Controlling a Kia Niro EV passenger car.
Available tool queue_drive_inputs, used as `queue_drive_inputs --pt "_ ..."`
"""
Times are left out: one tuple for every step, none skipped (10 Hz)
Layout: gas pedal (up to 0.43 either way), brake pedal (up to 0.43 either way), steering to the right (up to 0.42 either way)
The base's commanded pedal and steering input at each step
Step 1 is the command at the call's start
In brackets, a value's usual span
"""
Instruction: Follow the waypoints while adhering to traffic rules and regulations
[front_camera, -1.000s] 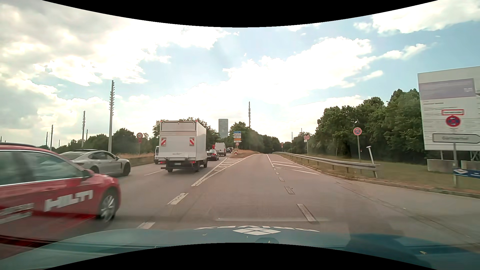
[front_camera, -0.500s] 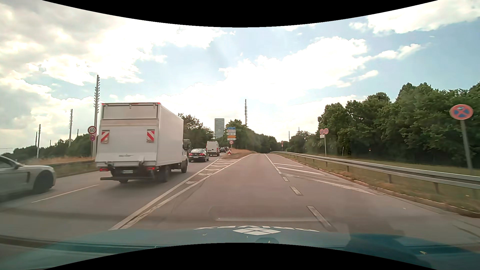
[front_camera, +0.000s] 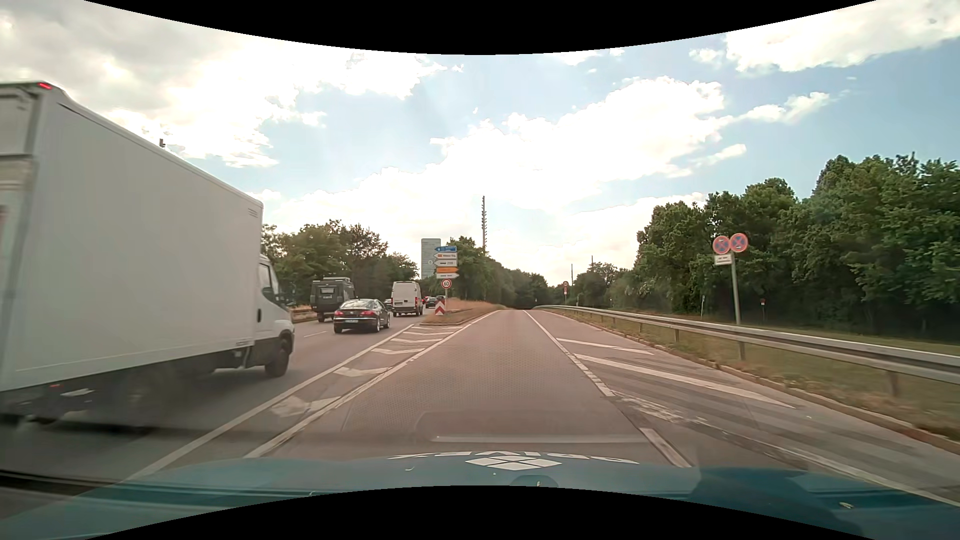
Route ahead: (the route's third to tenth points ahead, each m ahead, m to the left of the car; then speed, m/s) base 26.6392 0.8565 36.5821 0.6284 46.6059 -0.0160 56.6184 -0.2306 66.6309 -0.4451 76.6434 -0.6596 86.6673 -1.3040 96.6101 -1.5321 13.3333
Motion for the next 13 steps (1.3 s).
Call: queue_drive_inputs --pt "0.287 0.000 0.011" --pt "0.287 0.000 0.011" --pt "0.287 0.000 0.010" --pt "0.287 0.000 0.010" --pt "0.287 0.000 0.009" --pt "0.287 0.000 0.007" --pt "0.287 0.000 0.007" --pt "0.287 0.000 0.006" --pt "0.287 0.000 0.006" --pt "0.287 0.000 0.006" --pt "0.287 0.000 0.006" --pt "0.280 0.000 0.005" --pt "0.280 0.000 0.004"
